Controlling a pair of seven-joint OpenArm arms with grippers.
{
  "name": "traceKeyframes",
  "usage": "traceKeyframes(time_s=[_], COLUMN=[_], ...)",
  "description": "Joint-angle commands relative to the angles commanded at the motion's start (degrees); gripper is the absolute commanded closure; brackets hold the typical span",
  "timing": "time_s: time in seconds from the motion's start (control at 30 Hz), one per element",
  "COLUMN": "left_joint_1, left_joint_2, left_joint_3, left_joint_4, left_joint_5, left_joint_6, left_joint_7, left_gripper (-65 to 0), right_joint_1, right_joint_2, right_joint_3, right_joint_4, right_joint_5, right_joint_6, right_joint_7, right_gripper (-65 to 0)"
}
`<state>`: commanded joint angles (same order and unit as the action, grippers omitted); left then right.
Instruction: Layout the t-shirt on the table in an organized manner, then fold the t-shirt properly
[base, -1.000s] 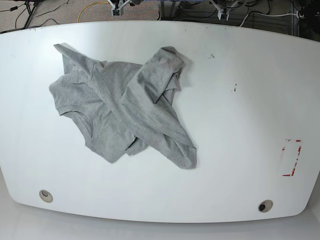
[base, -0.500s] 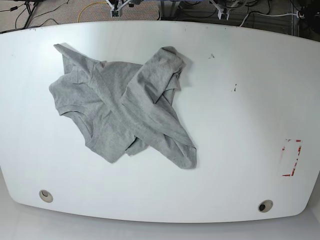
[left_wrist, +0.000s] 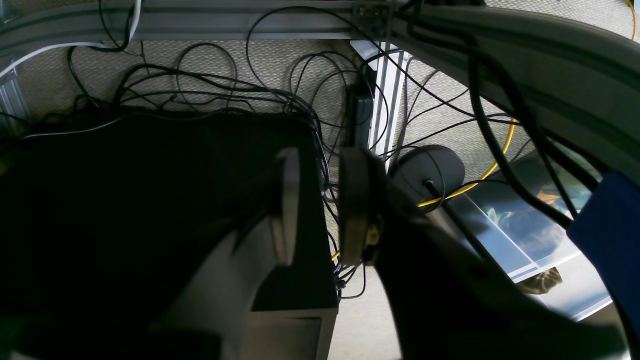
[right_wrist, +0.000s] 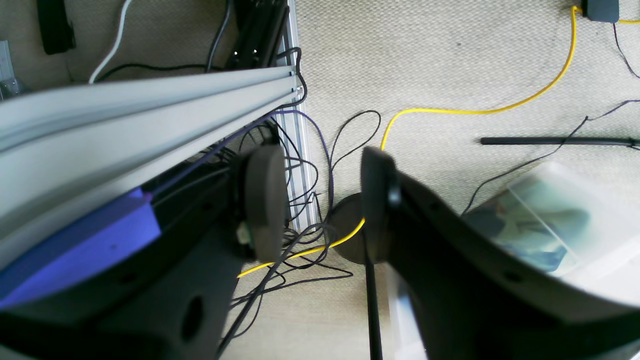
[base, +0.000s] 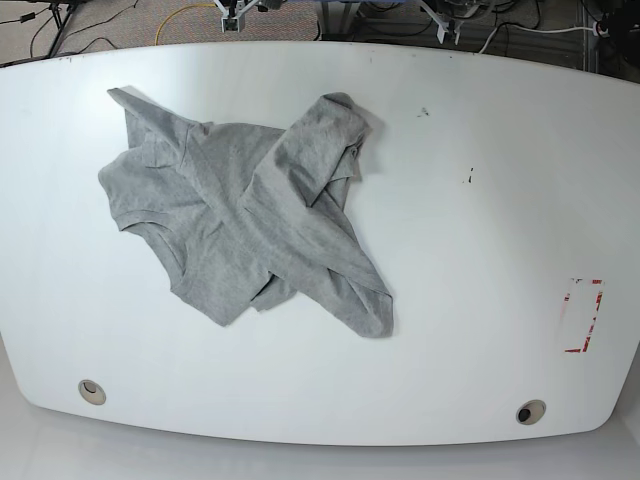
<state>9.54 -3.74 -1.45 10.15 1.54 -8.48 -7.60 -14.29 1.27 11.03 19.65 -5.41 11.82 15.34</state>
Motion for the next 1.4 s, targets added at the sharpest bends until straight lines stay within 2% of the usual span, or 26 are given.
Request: traceKeyframes(time_s=[0.53,0.77,1.4], left_joint_1=[0.09,1.49,21.36], left_joint_2=[-0.09,-0.44,-1.14], left_joint_3=[0.0,-0.09,-0.26], left_joint_4=[0.0,0.97,34.55], left_joint_5=[0.0,-0.18,-0.18], left_joint_6=[0.0,0.0,-0.09], left_joint_7=[0.0,-0.09,-0.09], left_gripper=[-12.5,-12.2,-12.2], right_joint_1=[-0.35,-2.29,-19.25], right_joint_2=[0.0,0.0,-1.93], right_joint_3=[0.0,0.0,0.09], right_joint_4=[0.26,1.67,26.81], right_joint_5=[0.0,0.0,0.53], right_joint_6=[-0.09,-0.18,-0.26], right_joint_7=[0.18,1.67,1.58], right_gripper=[-23.3,-23.1,-23.1])
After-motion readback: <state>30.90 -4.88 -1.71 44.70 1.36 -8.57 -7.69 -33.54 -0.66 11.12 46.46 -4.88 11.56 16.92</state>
